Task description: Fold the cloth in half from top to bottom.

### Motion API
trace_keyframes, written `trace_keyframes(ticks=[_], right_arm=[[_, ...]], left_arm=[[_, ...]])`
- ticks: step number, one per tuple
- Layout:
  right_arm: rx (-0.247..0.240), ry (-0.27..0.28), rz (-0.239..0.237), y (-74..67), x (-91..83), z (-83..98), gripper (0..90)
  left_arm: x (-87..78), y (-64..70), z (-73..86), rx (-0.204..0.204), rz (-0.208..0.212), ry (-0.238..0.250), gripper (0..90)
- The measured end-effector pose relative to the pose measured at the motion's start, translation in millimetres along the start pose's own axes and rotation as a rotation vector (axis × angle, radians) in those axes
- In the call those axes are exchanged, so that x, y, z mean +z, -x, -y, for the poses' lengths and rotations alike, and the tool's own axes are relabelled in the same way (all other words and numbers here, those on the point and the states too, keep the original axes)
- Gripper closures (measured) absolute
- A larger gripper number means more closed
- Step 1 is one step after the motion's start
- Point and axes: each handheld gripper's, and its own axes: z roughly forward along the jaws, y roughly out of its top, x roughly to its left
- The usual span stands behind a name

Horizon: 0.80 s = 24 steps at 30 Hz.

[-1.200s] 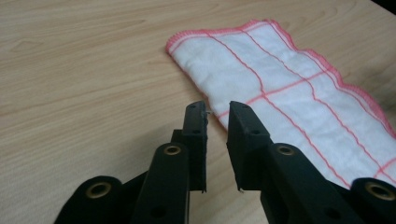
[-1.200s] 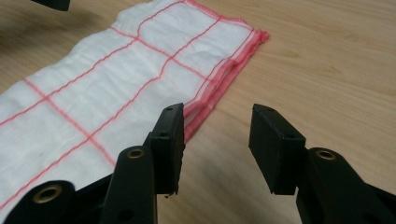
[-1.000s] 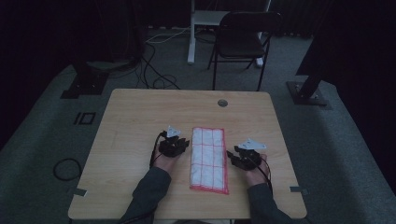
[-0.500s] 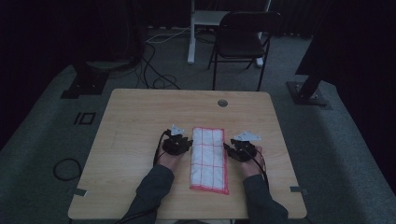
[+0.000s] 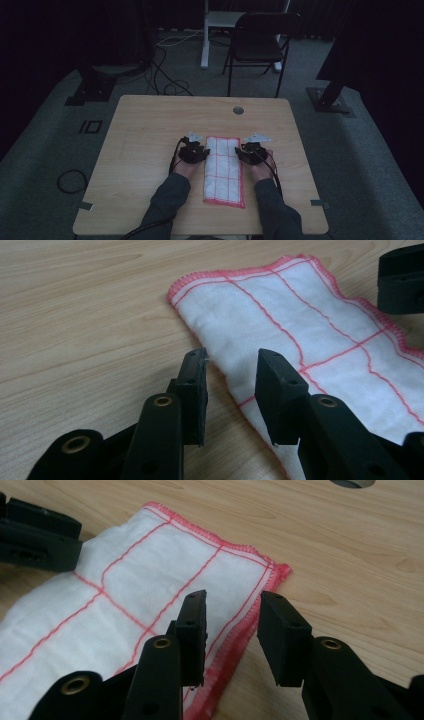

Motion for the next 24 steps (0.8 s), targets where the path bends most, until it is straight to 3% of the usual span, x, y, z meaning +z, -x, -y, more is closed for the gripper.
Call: trace_keyframes(ticks=[13,24], right_arm=[[0.022,-0.066,0.029,3.6,29.3,-7.6,60.5],[0.050,-0.091,0.025,9.0,33.6,-11.1,53.2]], left_arm=[[8.3,-2.7,-3.9,-0.029,-0.008,-0.019,65.3],[12.3,-3.1,-8.3,-0.045,-0.002,-0.023,62.1]])
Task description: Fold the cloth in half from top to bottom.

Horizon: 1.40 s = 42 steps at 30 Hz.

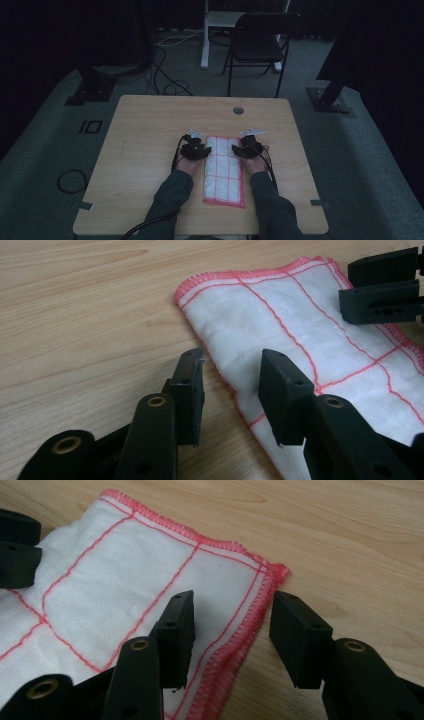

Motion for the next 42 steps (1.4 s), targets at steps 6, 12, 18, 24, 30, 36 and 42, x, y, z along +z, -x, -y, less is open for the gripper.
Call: trace_keyframes(ticks=[6,12,18,24,30,36,42], right_arm=[[-0.008,-0.005,-0.022,-1.4,-0.3,-1.0,64.6],[-0.003,-0.011,-0.065,-2.7,0.1,-1.8,80.8],[0.013,-0.007,-0.074,0.5,2.1,-4.0,83.7],[-0.004,0.009,-0.053,-1.2,0.4,-7.2,84.2],[-0.011,0.044,-0.044,-1.5,-6.4,-11.5,84.4],[-0.017,0.086,-0.041,-0.4,-16.7,-18.1,84.5],[-0.023,0.111,-0.036,-0.4,-22.6,-21.3,84.5]], left_arm=[[2.4,2.2,-3.3,0.016,-0.013,-0.014,64.0],[4.5,4.1,-6.0,0.022,0.010,-0.040,80.1],[4.6,7.4,-9.9,0.036,-0.001,-0.061,85.9],[1.9,6.5,-13.9,0.039,-0.008,-0.052,86.5],[-4.1,8.3,-20.6,0.043,-0.013,-0.023,86.5],[-10.9,8.5,-28.0,0.043,-0.006,0.004,86.5],[-16.7,10.8,-33.5,0.055,-0.005,0.024,86.6]])
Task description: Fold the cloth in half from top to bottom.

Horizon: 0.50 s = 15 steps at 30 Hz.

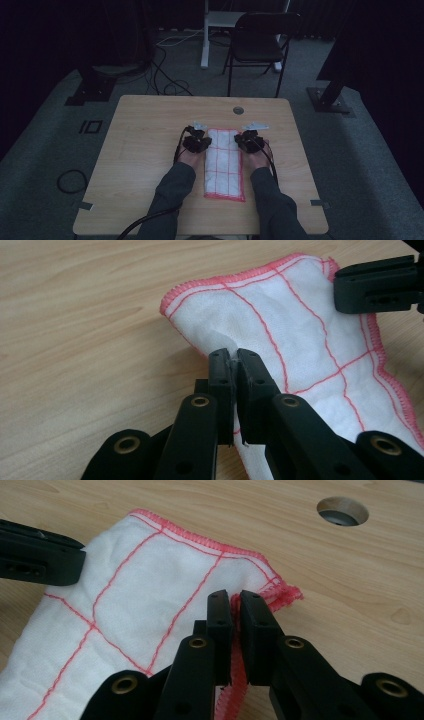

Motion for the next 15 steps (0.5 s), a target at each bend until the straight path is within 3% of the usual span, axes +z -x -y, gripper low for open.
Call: trace_keyframes(ticks=[15], right_arm=[[0.016,0.069,-0.013,-2.8,-20.3,-0.4,84.6]], left_arm=[[-15.5,8.8,-6.6,0.050,0.005,0.037,86.6]])
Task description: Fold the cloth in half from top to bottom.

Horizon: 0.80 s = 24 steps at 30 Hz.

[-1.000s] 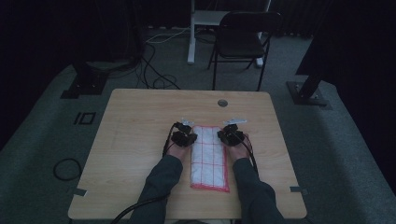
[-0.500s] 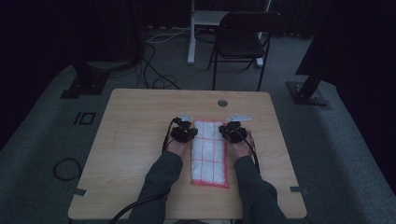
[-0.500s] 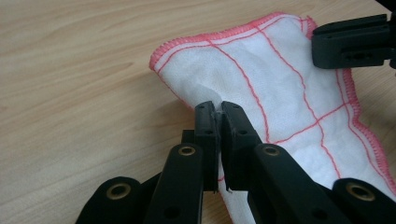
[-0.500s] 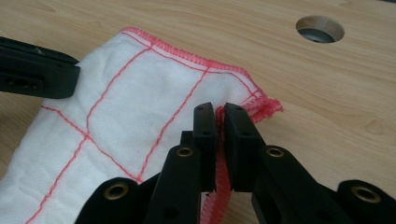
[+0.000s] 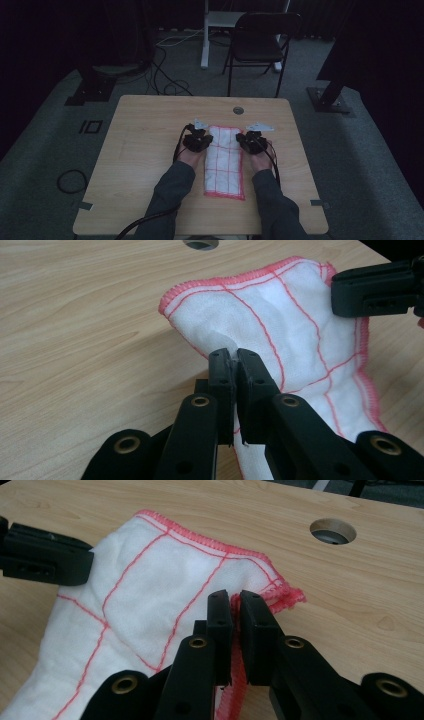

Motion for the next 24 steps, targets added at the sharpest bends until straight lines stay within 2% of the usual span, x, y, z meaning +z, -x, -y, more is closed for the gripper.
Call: trace_keyframes(ticks=[13,17,24], right_arm=[[-0.030,0.017,-0.034,-9.7,-20.2,6.6,84.5],[-0.050,0.021,-0.042,-14.4,-26.8,8.9,84.4],[-0.057,0.035,-0.061,-20.9,-37.9,13.6,84.4]], left_arm=[[-16.3,8.1,12.5,0.014,0.023,0.024,86.6],[-20.9,9.9,18.2,0.012,0.031,0.030,86.6],[-27.8,13.0,26.4,0.008,0.045,0.042,86.7]])
